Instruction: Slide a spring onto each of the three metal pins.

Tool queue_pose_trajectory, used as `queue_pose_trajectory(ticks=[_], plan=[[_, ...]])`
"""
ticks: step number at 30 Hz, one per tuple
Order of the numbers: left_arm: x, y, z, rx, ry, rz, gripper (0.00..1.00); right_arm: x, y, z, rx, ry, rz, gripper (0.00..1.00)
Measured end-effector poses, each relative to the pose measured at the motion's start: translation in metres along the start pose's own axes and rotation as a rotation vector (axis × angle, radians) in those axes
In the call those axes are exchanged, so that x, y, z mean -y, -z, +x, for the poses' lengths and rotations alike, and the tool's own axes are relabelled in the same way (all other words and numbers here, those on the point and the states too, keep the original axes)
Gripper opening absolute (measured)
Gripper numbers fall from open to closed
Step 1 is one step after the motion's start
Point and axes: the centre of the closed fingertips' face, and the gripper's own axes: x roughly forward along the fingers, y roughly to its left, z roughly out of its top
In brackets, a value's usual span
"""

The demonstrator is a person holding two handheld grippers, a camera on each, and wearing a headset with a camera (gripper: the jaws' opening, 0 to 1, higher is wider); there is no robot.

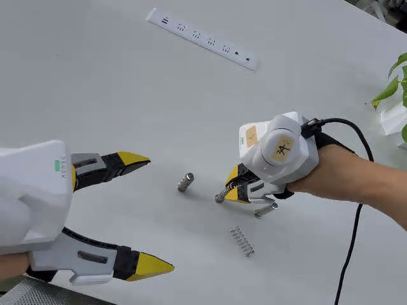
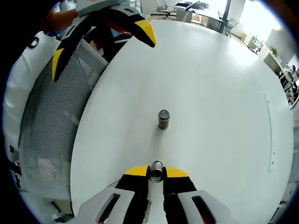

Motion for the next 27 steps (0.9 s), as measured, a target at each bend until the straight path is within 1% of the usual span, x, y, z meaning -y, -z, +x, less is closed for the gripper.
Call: queue_pose_trajectory(ticks=[15, 24, 27], plan=[[0.000, 0.000, 0.001, -0.001, 0.000, -0.006, 0.85, 0.000, 0.003, 0.012, -0.009, 0.000, -0.005, 0.08], [0.000, 0.001, 0.001, -0.004, -0.001, -0.006, 0.84, 0.000, 0.003, 0.014, -0.004, 0.000, 0.008, 0.08], [0.000, 0.000, 0.001, -0.002, 0.000, -0.008, 0.84, -0.001, 0.003, 0.014, -0.001, 0.001, 0.011, 0.10]])
